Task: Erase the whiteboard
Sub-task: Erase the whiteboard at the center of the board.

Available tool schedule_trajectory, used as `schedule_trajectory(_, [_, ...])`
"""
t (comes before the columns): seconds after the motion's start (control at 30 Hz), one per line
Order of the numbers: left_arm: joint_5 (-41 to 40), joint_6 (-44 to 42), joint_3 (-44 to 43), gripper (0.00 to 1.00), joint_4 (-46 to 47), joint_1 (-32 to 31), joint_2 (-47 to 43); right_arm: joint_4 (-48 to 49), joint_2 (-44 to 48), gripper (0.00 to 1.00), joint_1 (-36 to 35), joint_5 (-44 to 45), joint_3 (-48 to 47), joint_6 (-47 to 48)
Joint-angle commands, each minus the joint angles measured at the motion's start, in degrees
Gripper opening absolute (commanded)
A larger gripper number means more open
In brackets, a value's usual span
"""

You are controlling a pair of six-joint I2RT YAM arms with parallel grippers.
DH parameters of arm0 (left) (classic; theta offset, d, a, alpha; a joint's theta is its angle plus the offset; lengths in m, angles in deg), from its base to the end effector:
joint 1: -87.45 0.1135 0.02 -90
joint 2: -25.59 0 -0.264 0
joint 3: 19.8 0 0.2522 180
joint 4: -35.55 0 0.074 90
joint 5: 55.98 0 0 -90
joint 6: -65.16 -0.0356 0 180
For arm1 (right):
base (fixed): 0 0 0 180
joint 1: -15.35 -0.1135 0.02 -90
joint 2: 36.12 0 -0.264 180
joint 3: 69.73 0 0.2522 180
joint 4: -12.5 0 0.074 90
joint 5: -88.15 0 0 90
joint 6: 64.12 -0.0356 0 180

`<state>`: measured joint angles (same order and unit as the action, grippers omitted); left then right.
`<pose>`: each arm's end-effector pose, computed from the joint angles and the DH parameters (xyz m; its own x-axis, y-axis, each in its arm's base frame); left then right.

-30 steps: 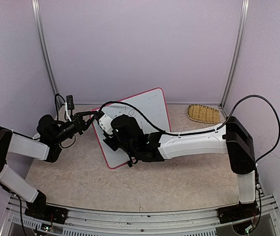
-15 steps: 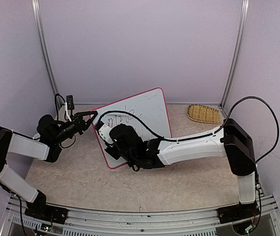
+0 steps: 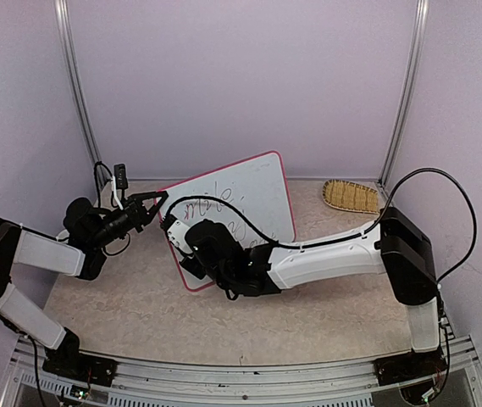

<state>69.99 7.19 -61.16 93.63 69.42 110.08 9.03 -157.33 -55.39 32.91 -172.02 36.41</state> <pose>0.2579 -0.1059 0.2304 -0.2111 -0.3827 -0.8994 0.7999 0.4612 -0.3840 0.1811 0.4567 0.2182 -0.0136 -0.4940 -0.8694 -0.6145 0.6900 -0.3825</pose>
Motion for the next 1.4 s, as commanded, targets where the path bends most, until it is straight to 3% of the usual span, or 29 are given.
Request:
schedule_trajectory(0.0, [2.88,-0.96,-0.67,0.00,-0.83,-0.88,0.42,3.51,-2.28,0.23,0.11,2.24,-4.07,3.36])
schedule_trajectory(0.47, [3.04,-1.09,-0.63,0.00,-0.76,-0.96,0.34,4.78,-3.45,0.24,0.52,2.81,-9.00,6.19])
schedule_trajectory(1.0, [3.05,-1.17,-0.71,0.00,-0.74,-1.05,0.52,3.32,-0.09,0.23,0.59,2.07,3.95,-1.05])
schedule_trajectory(1.37, [3.06,-1.26,-0.66,0.00,-0.96,-1.14,0.19,3.51,2.47,0.23,3.25,-0.48,2.63,-3.15])
